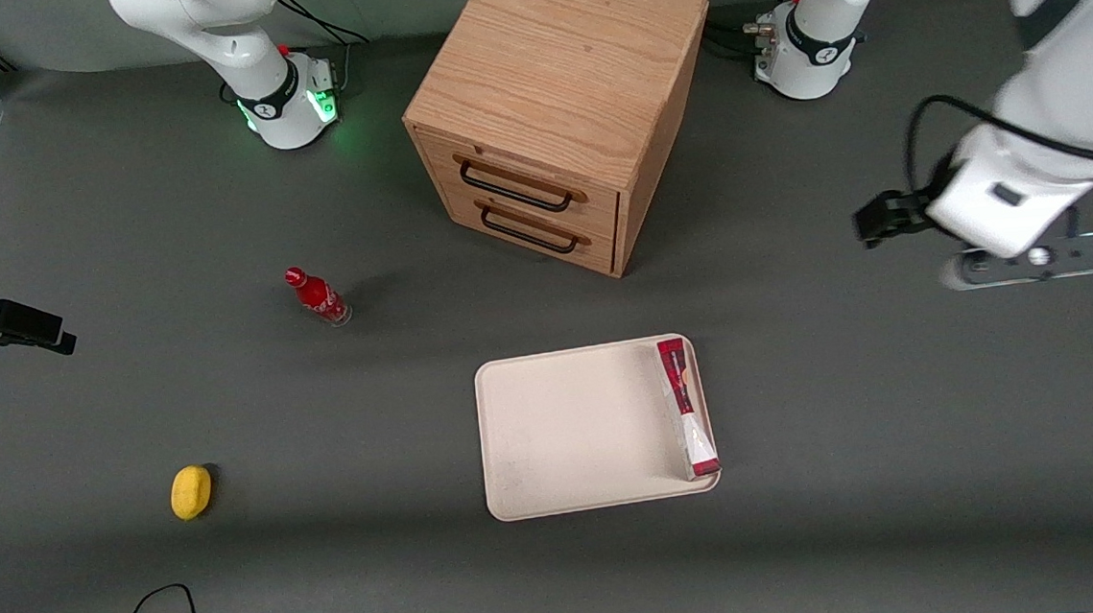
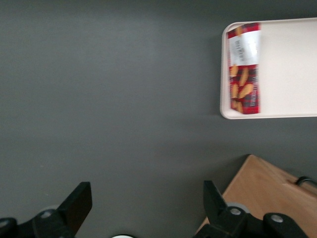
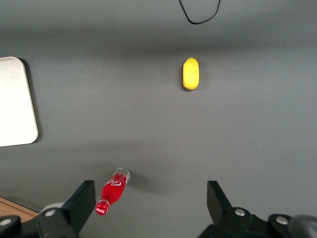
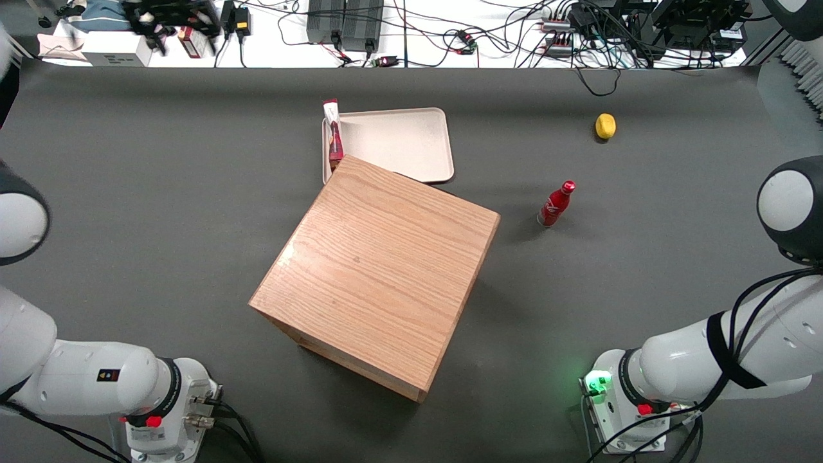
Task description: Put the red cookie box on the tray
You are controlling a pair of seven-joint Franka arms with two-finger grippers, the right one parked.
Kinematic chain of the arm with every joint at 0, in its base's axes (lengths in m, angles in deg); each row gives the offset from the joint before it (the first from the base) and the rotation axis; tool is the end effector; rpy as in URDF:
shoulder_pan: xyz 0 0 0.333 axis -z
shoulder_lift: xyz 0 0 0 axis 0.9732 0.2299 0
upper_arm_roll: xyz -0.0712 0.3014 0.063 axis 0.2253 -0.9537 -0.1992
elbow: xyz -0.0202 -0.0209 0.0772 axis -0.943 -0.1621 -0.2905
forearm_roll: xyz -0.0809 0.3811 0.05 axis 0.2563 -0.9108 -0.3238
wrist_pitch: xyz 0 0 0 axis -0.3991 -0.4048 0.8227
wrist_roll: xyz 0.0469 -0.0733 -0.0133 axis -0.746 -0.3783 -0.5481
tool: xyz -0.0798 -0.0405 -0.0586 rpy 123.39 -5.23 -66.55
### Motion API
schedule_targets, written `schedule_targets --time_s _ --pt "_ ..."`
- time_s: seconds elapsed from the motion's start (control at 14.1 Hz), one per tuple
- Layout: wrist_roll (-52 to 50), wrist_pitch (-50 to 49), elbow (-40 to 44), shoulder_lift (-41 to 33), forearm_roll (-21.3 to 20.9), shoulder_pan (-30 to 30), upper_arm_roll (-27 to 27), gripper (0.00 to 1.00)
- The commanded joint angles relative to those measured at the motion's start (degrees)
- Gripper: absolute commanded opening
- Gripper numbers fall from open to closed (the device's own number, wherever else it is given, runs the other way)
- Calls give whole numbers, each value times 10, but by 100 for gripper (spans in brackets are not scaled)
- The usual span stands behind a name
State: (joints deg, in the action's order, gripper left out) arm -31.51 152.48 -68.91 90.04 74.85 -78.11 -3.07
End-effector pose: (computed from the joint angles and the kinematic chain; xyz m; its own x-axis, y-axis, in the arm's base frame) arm 0.5895 -0.1096 0.6077 0.9940 0.0455 -0.0993 0.0420 -0.9984 -0.0377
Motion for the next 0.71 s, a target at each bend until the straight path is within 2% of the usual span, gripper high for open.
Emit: schedule_targets --time_s 0.0,0.5,0.57,0.64 --pt "48 65 -107 -50 11 -44 3 100" --pt "77 141 -157 -53 11 -77 1 100" --pt "81 148 -159 -53 11 -78 -5 100" --pt "91 155 -159 -53 11 -60 -40 100"
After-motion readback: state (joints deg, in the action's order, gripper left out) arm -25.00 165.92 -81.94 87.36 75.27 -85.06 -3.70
